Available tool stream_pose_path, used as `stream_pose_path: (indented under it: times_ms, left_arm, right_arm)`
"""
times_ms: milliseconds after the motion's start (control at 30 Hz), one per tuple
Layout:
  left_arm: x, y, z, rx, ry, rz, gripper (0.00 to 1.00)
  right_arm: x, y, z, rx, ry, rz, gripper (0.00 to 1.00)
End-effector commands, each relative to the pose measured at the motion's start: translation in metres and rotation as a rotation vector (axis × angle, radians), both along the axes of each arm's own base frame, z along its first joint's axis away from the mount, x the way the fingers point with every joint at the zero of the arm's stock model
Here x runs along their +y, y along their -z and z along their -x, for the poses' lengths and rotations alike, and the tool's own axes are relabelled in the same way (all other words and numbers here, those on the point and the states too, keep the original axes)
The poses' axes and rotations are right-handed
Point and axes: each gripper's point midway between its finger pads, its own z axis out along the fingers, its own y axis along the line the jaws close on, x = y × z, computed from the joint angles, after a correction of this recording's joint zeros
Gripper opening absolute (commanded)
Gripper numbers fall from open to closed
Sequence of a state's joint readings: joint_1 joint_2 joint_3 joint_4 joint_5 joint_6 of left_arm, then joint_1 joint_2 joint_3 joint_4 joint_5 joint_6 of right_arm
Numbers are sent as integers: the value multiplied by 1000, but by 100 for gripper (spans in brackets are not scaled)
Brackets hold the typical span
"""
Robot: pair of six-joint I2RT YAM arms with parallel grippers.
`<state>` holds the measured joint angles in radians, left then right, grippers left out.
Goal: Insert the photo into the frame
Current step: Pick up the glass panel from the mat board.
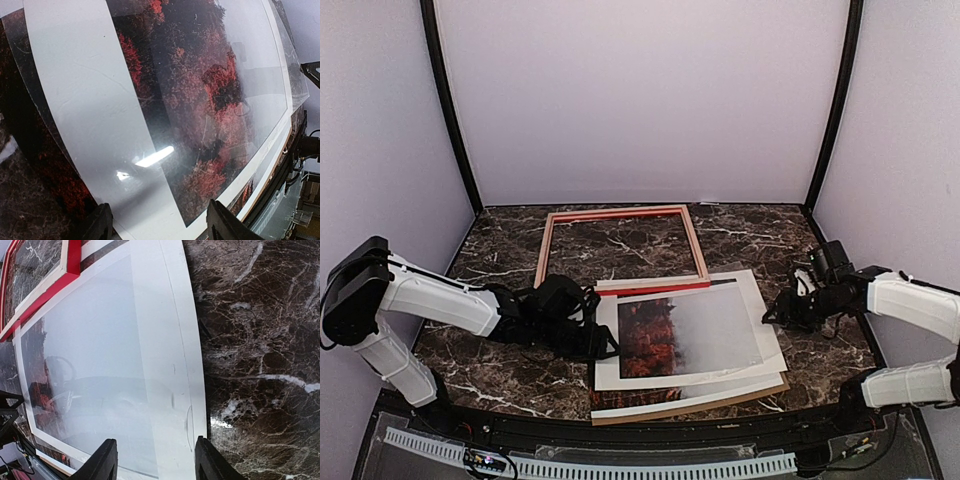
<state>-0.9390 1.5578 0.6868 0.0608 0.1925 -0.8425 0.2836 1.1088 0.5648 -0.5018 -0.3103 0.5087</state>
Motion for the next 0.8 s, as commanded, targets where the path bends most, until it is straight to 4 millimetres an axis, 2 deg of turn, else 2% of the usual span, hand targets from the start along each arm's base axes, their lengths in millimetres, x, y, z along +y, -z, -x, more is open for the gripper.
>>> stream_pose_path:
  times_ms: [0,300,500,767]
  left_arm:
    - [20,33,18,70,6,-100,67]
    - [20,32,17,64,7,-98,67]
    - [21,32,18,63,6,-97,66]
    - [24,28,17,52,-6,-95,66]
  right_arm:
    - [17,-11,-2,-14,-58,-44,53]
    - [25,-15,2,-12,-80,-86,42]
    - [35,-12,14,20,-117,-163,36]
    - [32,-4,21,46,-117,-150,32]
